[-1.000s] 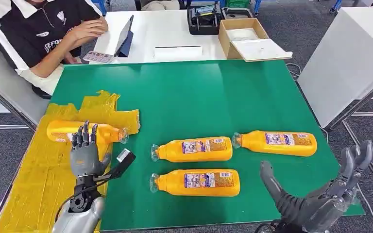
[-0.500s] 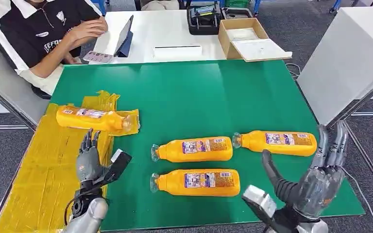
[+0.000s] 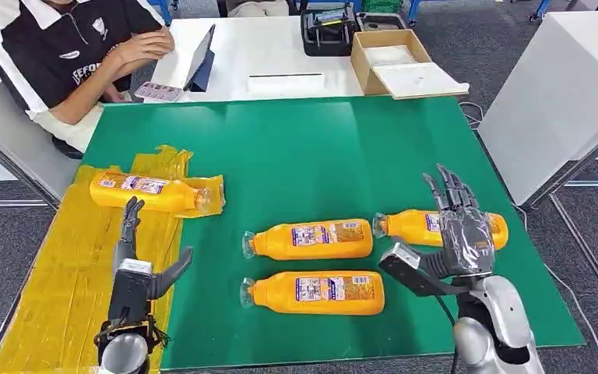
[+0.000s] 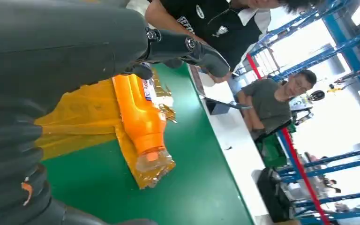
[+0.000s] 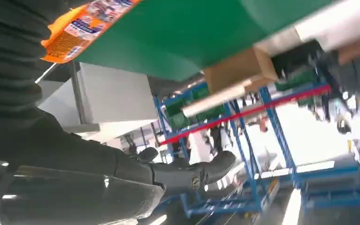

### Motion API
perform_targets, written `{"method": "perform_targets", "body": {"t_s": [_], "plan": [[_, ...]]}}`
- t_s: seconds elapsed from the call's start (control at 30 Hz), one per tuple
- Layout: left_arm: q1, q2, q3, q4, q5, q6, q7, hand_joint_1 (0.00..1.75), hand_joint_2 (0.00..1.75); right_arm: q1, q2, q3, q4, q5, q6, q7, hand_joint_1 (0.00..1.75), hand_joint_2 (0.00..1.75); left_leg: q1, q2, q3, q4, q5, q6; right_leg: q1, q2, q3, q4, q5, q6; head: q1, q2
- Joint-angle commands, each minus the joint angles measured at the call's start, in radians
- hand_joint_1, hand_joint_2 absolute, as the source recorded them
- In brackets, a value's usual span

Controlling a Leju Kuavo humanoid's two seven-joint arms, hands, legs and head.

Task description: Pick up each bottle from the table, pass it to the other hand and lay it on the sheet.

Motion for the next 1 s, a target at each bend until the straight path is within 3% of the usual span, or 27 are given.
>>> {"method": "perform_targets", "body": {"t_s": [0.03, 0.07, 0.1, 0.23, 0.5, 0.8, 1.0], "plan": [[0.000, 0.036, -0.029, 0.006, 0.010, -0.005, -0.005, 0.00, 1.75, -0.094, -0.100, 0.074, 0.182, -0.009, 0.010, -0.008, 0.00, 0.00, -0.001, 0.001, 0.003, 0.000, 0.000, 0.000, -0.001, -0.001, 0.002, 0.000, -0.001, 0.001, 0.000, 0.000], [0.000, 0.050, -0.044, 0.010, 0.033, -0.009, -0.018, 0.00, 1.75, -0.114, -0.131, 0.101, 0.211, -0.055, 0.070, 0.019, 0.00, 0.00, -0.002, 0.002, 0.004, -0.001, -0.002, -0.001, -0.001, -0.001, 0.004, 0.000, -0.002, 0.001, 0.000, 0.000], [-0.002, 0.058, -0.053, 0.014, 0.048, -0.006, -0.028, 0.00, 1.75, -0.135, -0.150, 0.120, 0.244, -0.074, 0.084, 0.020, 0.00, 1.75, -0.003, 0.002, 0.006, 0.000, -0.003, -0.001, -0.002, -0.001, 0.005, 0.001, -0.004, 0.001, -0.001, 0.000], [0.007, 0.091, -0.096, 0.003, 0.123, -0.020, -0.074, 0.00, 1.75, -0.232, -0.163, 0.173, 0.410, -0.156, 0.123, 0.007, 0.00, 1.75, -0.001, 0.003, 0.003, 0.000, -0.001, -0.001, -0.001, 0.001, 0.003, 0.000, -0.001, 0.001, -0.001, 0.000], [0.011, 0.132, -0.155, 0.014, 0.172, 0.037, -0.091, 0.00, 1.75, -0.315, -0.197, 0.236, 0.571, -0.249, 0.193, 0.042, 0.00, 1.75, -0.001, 0.001, 0.003, 0.000, -0.001, 0.000, -0.001, -0.001, 0.003, 0.000, -0.001, 0.001, 0.000, 0.000], [-0.029, 0.077, -0.181, 0.017, 0.149, 0.032, -0.040, 0.00, 1.75, -0.405, -0.225, 0.244, 0.721, -0.275, 0.233, 0.091, 0.00, 1.75, -0.002, 0.000, 0.002, 0.000, 0.001, -0.001, -0.002, -0.002, 0.002, 0.001, -0.001, 0.001, 0.000, 0.000], [-0.035, 0.073, -0.181, 0.018, 0.146, 0.029, -0.037, 0.00, 1.75, -0.404, -0.231, 0.249, 0.729, -0.272, 0.233, 0.094, 0.00, 1.75, -0.002, 0.000, 0.002, 0.000, -0.001, 0.000, -0.002, -0.002, 0.002, 0.001, -0.002, 0.001, 0.000, 0.000]]}}
